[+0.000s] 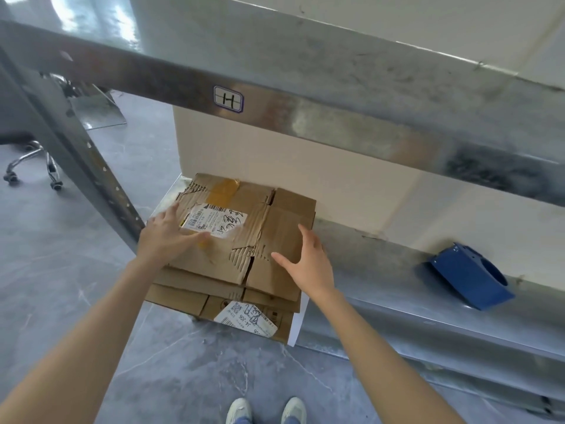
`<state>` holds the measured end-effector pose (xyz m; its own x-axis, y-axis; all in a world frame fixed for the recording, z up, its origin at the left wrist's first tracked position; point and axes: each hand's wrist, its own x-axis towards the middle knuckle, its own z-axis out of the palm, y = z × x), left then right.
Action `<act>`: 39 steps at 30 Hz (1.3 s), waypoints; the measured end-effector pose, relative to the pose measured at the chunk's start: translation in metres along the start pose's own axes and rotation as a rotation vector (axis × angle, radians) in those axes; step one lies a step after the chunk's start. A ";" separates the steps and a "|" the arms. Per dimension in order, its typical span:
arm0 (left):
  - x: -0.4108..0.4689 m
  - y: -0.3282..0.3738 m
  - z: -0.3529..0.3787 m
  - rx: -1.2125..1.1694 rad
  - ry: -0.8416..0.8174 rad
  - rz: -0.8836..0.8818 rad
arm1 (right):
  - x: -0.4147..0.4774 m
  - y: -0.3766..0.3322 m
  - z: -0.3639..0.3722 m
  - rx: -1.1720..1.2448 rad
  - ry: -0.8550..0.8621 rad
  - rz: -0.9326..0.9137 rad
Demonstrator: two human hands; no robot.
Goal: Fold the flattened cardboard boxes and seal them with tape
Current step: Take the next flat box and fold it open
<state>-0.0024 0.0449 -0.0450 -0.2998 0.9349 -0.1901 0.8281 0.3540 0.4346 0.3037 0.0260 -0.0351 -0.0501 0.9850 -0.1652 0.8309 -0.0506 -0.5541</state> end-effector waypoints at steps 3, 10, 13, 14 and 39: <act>-0.001 0.000 0.004 -0.071 0.028 -0.010 | 0.002 0.000 -0.001 0.068 0.000 0.015; -0.018 0.013 0.000 -0.200 0.104 -0.009 | 0.000 -0.005 -0.008 0.177 0.045 0.028; -0.027 0.020 -0.009 -0.244 0.115 0.003 | -0.002 -0.011 -0.015 0.316 0.074 0.062; -0.029 0.024 -0.013 -0.267 0.116 0.011 | -0.002 -0.012 -0.019 0.349 0.088 0.066; -0.155 0.235 0.066 -0.523 0.364 0.235 | -0.049 0.171 -0.195 0.464 0.064 -0.220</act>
<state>0.2698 -0.0182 0.0282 -0.3564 0.9056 0.2301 0.5803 0.0215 0.8141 0.5562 0.0018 0.0379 -0.1494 0.9881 0.0380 0.4703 0.1048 -0.8763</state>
